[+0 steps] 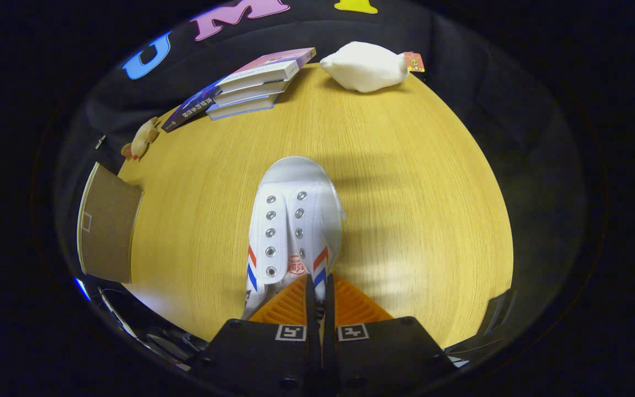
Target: Open the storage box then place both shoes into the box .Put the left shoe in first, then the right shoe, with the right side of both shoes facing outward in a uniform manner.
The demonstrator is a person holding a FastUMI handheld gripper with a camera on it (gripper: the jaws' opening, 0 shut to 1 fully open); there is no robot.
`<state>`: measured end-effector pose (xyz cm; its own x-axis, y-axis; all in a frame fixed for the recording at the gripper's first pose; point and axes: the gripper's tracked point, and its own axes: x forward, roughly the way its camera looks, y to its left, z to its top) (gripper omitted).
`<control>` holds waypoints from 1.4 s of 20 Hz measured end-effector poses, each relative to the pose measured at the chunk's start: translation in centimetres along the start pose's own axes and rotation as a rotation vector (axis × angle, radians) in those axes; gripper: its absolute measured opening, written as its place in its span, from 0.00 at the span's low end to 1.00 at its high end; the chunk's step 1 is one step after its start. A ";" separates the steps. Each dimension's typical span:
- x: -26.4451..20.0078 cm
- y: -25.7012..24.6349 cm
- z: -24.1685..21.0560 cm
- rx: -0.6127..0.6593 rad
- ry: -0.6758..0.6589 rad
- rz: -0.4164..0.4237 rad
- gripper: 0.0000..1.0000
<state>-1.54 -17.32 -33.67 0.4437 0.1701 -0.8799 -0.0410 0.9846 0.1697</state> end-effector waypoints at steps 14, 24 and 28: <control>-14.6 13.3 6.3 0.175 -0.175 0.051 0.05; -19.4 31.9 8.0 0.185 -0.243 0.207 0.05; -18.5 39.4 6.9 0.119 -0.203 0.270 0.06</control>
<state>-5.17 18.05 -7.58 0.6000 0.4009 -0.6923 -0.0819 0.8916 0.4453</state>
